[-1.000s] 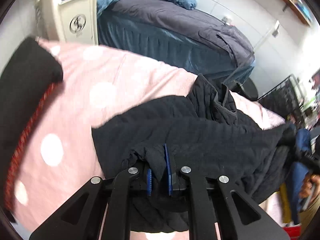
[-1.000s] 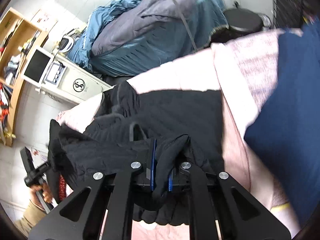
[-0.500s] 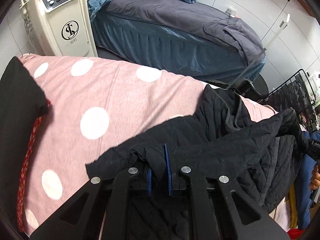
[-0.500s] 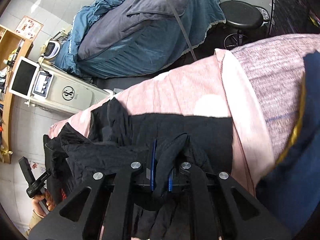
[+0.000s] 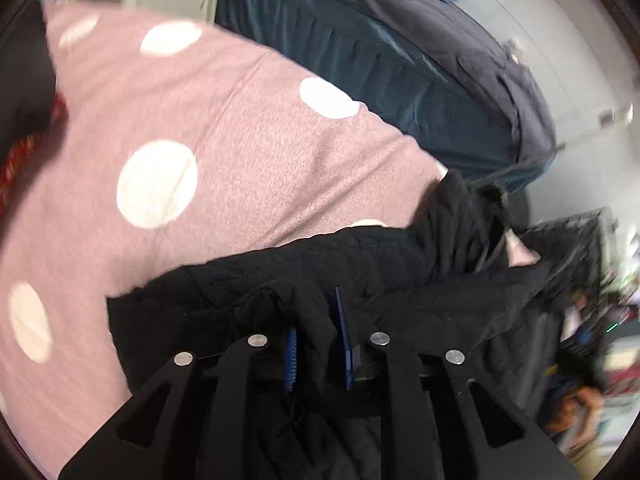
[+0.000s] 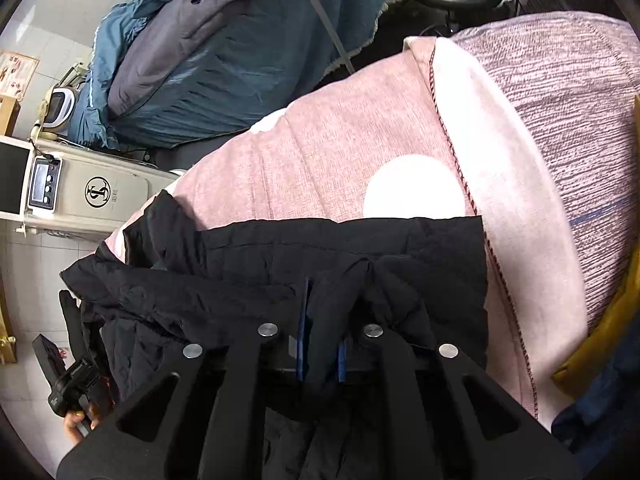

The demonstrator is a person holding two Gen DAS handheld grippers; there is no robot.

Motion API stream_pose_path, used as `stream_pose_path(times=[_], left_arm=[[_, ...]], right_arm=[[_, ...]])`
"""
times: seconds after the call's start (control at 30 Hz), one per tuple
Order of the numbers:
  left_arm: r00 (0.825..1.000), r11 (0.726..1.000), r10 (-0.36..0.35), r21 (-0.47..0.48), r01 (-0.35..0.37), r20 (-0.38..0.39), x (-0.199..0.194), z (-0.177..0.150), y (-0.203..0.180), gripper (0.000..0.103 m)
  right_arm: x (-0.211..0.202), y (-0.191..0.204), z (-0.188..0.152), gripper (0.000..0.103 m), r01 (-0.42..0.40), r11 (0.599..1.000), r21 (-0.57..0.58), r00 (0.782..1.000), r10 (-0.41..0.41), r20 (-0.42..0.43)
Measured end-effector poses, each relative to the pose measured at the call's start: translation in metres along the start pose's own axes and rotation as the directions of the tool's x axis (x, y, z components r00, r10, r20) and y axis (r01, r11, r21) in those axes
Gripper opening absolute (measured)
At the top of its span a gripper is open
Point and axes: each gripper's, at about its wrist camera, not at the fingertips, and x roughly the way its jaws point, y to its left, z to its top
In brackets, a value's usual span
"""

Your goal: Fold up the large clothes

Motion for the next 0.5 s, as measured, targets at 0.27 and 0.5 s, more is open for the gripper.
stream_pose_path(times=[0.27,0.5], left_arm=[[0.936,0.871,-0.344,-0.349,0.345,0.068,-0.045,0.016,0.055,0.049],[0.957,0.939,-0.169,-0.256,0.229,0.236,-0.129,0.027,0.076,0.078]], right_arm=[[-0.004,-0.020,0.003,0.016,-0.101,0.990,0.099,0.993,0.106,-0.049],[-0.015,-0.030,0.010,0.029,-0.190,0.956,0.221,0.973,0.214,-0.090]])
